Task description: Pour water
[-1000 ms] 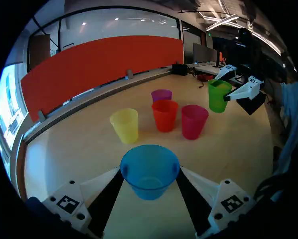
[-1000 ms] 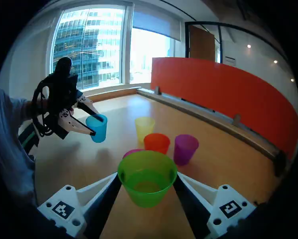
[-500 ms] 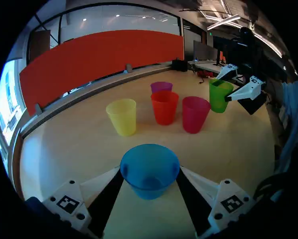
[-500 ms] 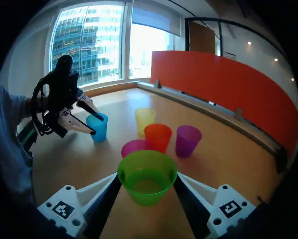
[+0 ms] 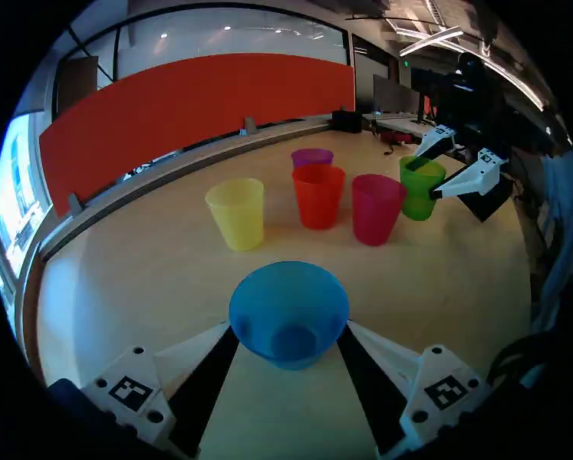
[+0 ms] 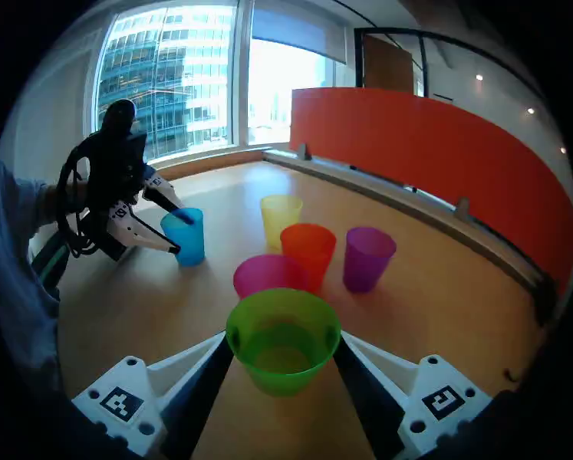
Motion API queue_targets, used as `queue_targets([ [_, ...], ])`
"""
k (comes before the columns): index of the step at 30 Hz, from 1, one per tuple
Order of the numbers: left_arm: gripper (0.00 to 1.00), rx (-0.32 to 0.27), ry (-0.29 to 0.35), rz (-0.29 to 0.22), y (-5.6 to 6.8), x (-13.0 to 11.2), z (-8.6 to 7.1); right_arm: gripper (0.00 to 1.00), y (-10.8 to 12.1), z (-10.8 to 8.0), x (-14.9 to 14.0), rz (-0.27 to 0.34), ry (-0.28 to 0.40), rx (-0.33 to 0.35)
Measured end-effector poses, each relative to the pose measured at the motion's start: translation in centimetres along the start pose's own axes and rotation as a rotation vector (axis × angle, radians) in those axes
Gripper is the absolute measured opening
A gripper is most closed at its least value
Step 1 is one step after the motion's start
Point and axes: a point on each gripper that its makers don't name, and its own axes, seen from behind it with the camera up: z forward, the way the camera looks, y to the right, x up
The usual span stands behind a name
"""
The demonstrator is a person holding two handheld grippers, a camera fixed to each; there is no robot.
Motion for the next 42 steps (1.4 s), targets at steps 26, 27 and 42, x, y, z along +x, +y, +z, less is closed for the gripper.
queue_targets([
  [26,0.87,0.025,-0.027,-0.019,0.1,-1.3,-1.5,1.0,-0.2,0.5,-2.8,0.005,-0.036,-0.017],
  [27,0.87,0.026,-0.029,-0.02,0.1,-1.4,-1.6,1.0,-0.2,0.4,-2.9,0.007,-0.037,-0.018],
  [42,0.87,0.061,-0.016,-0.044,0.2,-2.3,-3.7,1.0,-0.1,-3.5,-4.9,0.032,-0.04,-0.078],
])
